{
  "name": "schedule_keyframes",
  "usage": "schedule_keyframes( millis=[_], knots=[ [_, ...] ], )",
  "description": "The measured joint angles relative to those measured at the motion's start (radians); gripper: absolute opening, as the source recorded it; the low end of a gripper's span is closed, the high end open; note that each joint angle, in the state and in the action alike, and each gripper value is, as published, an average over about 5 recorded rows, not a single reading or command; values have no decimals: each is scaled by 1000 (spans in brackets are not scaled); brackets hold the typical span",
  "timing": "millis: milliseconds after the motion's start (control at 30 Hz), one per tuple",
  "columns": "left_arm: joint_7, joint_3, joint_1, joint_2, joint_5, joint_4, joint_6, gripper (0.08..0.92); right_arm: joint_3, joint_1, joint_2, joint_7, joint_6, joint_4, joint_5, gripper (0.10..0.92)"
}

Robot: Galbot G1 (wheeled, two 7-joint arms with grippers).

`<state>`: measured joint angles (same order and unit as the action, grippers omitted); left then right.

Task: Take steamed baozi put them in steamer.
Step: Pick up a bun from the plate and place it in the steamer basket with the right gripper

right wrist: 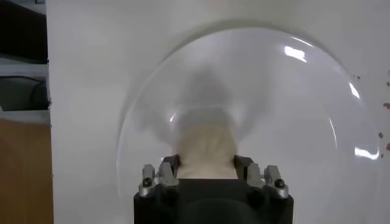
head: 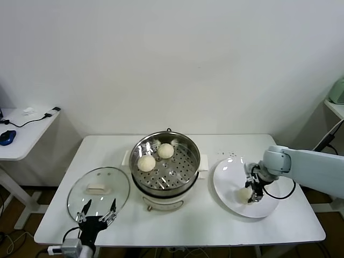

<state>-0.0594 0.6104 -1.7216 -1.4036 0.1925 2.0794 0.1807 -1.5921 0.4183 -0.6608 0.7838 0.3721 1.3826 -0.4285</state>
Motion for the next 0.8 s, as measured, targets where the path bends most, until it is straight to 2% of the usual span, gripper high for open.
schedule_keyframes(
  millis=[367,600,800],
  knots=[
    [1,-6,-1,-1,-5,22,8,823,-119,250,-55,87,-80,34,-4,602],
    [2,-13,1,-4,-8,35,15,823,-156,504,-198,174,-224,14,-58,602],
    [-2,-18,5,-9,-5,40,12,823,-116,602,-346,208,-372,32,-78,602]
  ],
)
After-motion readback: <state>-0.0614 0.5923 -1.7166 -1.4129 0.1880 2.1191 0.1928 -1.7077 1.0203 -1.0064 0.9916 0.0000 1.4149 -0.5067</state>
